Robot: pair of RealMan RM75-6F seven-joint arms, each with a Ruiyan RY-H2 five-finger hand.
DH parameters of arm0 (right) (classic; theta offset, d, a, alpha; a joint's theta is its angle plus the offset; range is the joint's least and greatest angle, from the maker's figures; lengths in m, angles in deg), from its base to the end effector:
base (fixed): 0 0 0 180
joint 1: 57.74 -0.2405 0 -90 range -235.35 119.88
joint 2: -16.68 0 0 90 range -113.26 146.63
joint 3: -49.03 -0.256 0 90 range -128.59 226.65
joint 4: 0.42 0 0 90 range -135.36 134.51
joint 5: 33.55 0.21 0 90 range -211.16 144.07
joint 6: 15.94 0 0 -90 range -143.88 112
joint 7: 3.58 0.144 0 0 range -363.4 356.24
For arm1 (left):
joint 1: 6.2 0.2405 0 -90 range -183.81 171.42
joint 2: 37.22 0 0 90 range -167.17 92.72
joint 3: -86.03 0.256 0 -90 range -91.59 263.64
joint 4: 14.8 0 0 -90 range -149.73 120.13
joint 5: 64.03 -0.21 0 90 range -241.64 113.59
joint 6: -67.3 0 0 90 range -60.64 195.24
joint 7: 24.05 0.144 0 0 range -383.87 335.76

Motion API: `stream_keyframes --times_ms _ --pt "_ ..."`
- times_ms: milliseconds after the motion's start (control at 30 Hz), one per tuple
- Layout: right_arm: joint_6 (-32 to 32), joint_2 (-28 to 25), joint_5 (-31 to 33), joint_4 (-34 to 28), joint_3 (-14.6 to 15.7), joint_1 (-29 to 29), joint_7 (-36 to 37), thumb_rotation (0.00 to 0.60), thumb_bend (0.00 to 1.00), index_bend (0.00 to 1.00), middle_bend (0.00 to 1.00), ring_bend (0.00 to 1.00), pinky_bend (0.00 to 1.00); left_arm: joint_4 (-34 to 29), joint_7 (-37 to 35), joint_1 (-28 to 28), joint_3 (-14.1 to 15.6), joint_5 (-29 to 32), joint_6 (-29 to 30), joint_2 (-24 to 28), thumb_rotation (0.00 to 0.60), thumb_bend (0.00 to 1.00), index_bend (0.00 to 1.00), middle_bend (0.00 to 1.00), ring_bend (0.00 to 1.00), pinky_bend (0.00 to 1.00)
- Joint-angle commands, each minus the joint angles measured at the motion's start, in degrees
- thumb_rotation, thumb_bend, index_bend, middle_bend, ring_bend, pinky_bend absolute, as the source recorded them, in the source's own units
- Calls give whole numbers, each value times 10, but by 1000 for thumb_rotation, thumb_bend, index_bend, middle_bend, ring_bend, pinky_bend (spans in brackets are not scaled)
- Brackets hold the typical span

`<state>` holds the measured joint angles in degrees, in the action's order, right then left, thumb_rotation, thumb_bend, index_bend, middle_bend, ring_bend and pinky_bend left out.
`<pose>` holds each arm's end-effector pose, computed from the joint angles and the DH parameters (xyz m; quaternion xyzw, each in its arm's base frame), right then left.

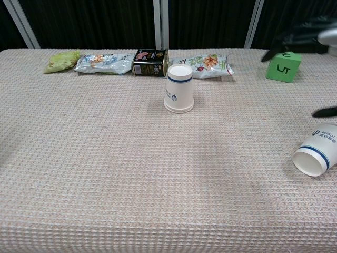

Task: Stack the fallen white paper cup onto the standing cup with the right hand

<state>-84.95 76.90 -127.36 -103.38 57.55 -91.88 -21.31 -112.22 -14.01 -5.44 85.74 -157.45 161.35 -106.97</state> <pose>-0.1931 -0.2459 0.0998 0.8364 -0.1980 0.3300 0.3904 -0.2778 0.1407 0.1330 -0.5827 -0.3609 -0.4212 0.5939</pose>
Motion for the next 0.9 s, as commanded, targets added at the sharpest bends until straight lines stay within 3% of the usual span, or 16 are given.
stream_keyframes --times_ms 33,200,567,900 --pt "-38 9 -66 89 50 58 51 600 5 152 167 17 9 -9 7 0 2 -7 1 0 600 189 219 152 131 145" --pt "-43 49 -90 157 39 69 38 600 2 151 165 16 9 -19 19 5 5 -14 8 3 600 190 219 151 131 145" --pt "14 98 -119 227 27 57 -28 600 18 157 177 16 9 -16 11 23 13 -9 22 3 600 189 219 152 131 145" --pt "24 134 -150 272 24 52 -64 600 89 262 253 30 10 -4 -2 28 12 -5 23 0 600 189 219 152 132 145"
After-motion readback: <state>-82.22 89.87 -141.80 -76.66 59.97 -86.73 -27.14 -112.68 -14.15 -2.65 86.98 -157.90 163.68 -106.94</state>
